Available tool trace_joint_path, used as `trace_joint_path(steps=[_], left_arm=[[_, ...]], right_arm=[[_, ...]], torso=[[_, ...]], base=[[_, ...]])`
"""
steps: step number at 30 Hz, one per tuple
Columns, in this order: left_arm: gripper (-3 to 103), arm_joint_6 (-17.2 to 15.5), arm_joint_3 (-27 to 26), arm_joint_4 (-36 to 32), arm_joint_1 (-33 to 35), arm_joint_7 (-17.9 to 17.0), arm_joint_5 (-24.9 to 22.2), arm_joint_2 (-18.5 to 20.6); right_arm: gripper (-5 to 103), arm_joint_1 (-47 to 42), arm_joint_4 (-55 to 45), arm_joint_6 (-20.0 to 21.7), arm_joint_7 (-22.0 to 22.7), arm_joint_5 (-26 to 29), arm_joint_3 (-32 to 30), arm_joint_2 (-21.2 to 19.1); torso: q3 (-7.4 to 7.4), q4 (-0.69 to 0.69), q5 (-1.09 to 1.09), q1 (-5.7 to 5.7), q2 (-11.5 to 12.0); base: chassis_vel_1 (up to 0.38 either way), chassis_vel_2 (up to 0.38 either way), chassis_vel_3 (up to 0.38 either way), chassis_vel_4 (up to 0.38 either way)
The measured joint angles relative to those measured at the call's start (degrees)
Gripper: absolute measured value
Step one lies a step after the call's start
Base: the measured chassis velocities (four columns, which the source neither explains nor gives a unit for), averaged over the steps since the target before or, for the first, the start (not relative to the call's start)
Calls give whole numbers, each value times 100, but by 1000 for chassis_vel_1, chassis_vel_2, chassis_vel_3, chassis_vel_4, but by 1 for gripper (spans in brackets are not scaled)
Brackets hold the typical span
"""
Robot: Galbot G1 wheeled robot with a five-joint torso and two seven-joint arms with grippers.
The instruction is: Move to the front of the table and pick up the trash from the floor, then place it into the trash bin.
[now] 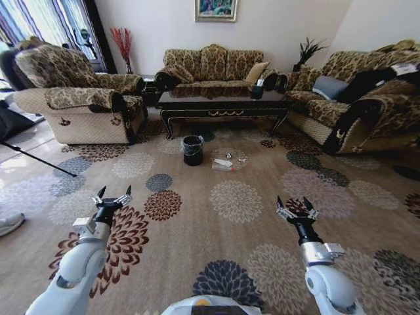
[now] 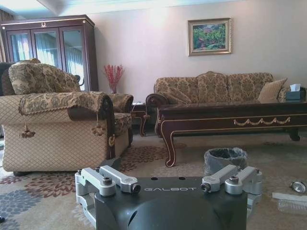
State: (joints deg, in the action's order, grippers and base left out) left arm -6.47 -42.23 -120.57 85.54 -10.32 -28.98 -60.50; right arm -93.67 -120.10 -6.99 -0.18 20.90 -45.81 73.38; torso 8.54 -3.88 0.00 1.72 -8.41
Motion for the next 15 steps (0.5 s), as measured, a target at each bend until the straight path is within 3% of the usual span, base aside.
trace_joint_path(steps=[15], left_arm=[[100,-2,11,0,9,-2,5,-9]], right_arm=[[100,-9,-3,-2,-8,8,-23,5]], torso=[[-259,0,0,-56,314]], base=[[0,0,0,0]])
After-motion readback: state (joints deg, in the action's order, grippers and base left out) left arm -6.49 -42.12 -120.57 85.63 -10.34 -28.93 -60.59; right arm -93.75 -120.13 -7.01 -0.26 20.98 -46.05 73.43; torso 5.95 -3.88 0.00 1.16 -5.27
